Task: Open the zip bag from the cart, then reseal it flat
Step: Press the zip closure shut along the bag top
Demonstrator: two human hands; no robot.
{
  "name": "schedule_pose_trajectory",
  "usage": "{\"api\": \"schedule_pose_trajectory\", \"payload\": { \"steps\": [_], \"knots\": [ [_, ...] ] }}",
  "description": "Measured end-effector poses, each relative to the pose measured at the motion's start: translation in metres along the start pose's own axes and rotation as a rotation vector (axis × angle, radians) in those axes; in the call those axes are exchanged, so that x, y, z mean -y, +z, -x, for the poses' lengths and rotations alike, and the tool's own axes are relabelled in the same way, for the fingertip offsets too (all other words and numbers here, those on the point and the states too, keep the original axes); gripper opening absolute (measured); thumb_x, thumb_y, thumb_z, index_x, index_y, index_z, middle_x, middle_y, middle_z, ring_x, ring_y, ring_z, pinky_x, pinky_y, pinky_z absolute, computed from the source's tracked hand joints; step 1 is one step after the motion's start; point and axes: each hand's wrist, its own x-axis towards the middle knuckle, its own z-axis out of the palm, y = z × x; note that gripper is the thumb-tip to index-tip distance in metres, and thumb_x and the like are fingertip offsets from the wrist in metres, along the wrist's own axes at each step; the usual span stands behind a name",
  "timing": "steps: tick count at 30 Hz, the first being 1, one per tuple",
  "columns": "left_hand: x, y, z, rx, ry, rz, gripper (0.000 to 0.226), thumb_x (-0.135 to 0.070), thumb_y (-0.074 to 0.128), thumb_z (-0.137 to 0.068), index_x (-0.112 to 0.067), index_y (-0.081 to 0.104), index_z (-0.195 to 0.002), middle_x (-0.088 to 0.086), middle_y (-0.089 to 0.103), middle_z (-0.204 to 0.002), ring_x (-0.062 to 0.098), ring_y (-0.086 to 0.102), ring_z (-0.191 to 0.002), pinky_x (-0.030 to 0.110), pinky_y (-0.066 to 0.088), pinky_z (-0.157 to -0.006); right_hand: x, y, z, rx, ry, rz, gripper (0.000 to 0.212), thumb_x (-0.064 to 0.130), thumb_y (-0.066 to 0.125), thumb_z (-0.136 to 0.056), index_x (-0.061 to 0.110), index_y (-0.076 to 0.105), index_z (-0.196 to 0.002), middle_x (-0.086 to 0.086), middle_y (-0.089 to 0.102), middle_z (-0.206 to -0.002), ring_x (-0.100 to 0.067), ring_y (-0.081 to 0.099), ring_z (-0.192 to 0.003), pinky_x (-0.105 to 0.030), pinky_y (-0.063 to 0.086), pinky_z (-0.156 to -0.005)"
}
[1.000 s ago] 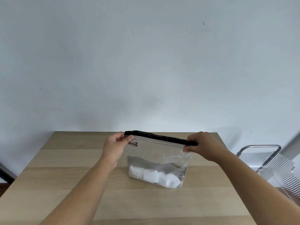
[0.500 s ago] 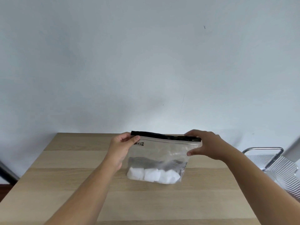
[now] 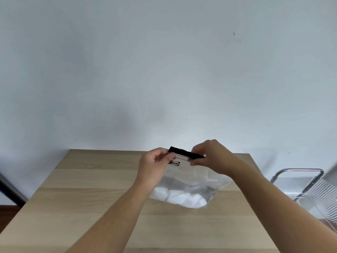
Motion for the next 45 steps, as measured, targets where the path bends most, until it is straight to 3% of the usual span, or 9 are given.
{"api": "schedule_pose_trajectory", "payload": {
  "steps": [6, 12, 17, 22, 25, 30, 37, 41, 45],
  "knots": [
    [0.01, -0.023, -0.006, -0.09, -0.018, 0.039, 0.01, -0.011, 0.07, -0.079, -0.016, 0.072, -0.071, -0.005, 0.072, -0.067, 0.005, 0.064, -0.068, 0.013, 0.05, -0.068, -0.048, -0.008, 0.029, -0.071, 0.167, -0.018, 0.023, 0.02, 0.077, -0.073, 0.033, 0.064, -0.058, 0.015, 0.06, -0.051, 0.004, 0.049, -0.05, -0.006, 0.037, -0.053],
    [0.016, -0.035, -0.01, -0.128, -0.037, 0.004, 0.01, -0.011, 0.066, -0.083, -0.018, 0.072, -0.08, -0.006, 0.072, -0.075, 0.001, 0.065, -0.072, 0.011, 0.05, -0.069, -0.079, -0.018, 0.046, -0.132, 0.281, 0.025, 0.015, 0.026, 0.078, -0.071, 0.037, 0.069, -0.065, 0.011, 0.072, -0.071, -0.009, 0.065, -0.08, -0.038, 0.051, -0.081],
    [0.006, -0.028, -0.007, -0.1, -0.018, 0.02, 0.016, -0.005, 0.072, -0.076, -0.021, 0.072, -0.074, -0.009, 0.073, -0.07, 0.002, 0.065, -0.069, 0.011, 0.05, -0.066, -0.066, -0.026, 0.044, -0.137, 0.225, 0.054, 0.025, 0.042, 0.078, -0.067, 0.045, 0.063, -0.086, 0.023, 0.068, -0.091, -0.001, 0.06, -0.097, -0.042, 0.048, -0.091],
    [-0.01, -0.003, 0.002, 0.003, 0.039, -0.06, 0.011, -0.011, 0.078, -0.07, -0.02, 0.072, -0.072, -0.003, 0.072, -0.07, 0.008, 0.065, -0.068, 0.016, 0.052, -0.067, -0.013, -0.027, 0.021, -0.086, -0.014, 0.006, 0.028, 0.039, 0.081, -0.066, 0.036, 0.068, -0.091, 0.022, 0.068, -0.089, 0.007, 0.059, -0.092, -0.018, 0.046, -0.081],
    [-0.015, 0.009, 0.008, 0.031, 0.066, -0.061, 0.01, -0.011, 0.079, -0.069, -0.016, 0.072, -0.072, 0.003, 0.071, -0.071, 0.01, 0.064, -0.067, 0.019, 0.051, -0.066, 0.014, -0.02, 0.008, -0.02, -0.078, 0.048, 0.015, 0.035, 0.079, -0.069, 0.028, 0.07, -0.078, 0.016, 0.068, -0.076, 0.001, 0.062, -0.078, -0.02, 0.046, -0.069],
    [-0.012, 0.007, 0.011, 0.009, 0.066, -0.082, 0.011, -0.014, 0.08, -0.068, -0.021, 0.072, -0.071, -0.001, 0.071, -0.069, 0.011, 0.062, -0.067, 0.02, 0.051, -0.067, 0.012, -0.006, 0.004, 0.009, -0.051, 0.047, 0.013, 0.028, 0.076, -0.074, 0.02, 0.066, -0.071, 0.001, 0.059, -0.06, -0.006, 0.043, -0.046, -0.024, 0.032, -0.048],
    [0.001, -0.025, -0.001, -0.078, 0.002, -0.04, 0.014, -0.012, 0.079, -0.07, -0.025, 0.072, -0.068, -0.012, 0.068, -0.062, 0.001, 0.06, -0.063, 0.012, 0.048, -0.061, -0.036, -0.009, 0.028, -0.076, 0.131, 0.049, 0.012, 0.026, 0.077, -0.073, 0.027, 0.067, -0.065, 0.004, 0.07, -0.069, 0.0, 0.051, -0.056, -0.008, 0.038, -0.05],
    [0.013, -0.044, -0.007, -0.125, -0.056, -0.023, 0.016, -0.01, 0.077, -0.071, -0.025, 0.072, -0.067, -0.012, 0.07, -0.063, -0.002, 0.061, -0.063, 0.009, 0.048, -0.061, -0.065, -0.016, 0.041, -0.076, 0.239, 0.034, 0.017, 0.023, 0.077, -0.073, 0.031, 0.066, -0.063, 0.003, 0.07, -0.069, -0.018, 0.063, -0.073, -0.033, 0.049, -0.069],
    [0.017, -0.05, -0.011, -0.144, -0.072, -0.003, 0.013, -0.01, 0.077, -0.07, -0.022, 0.072, -0.067, -0.011, 0.071, -0.065, -0.002, 0.062, -0.065, 0.008, 0.047, -0.062, -0.076, -0.023, 0.049, -0.118, 0.265, 0.088, 0.014, 0.029, 0.078, -0.07, 0.036, 0.067, -0.066, 0.014, 0.071, -0.07, -0.004, 0.064, -0.076, -0.041, 0.051, -0.082]
  ]
}}
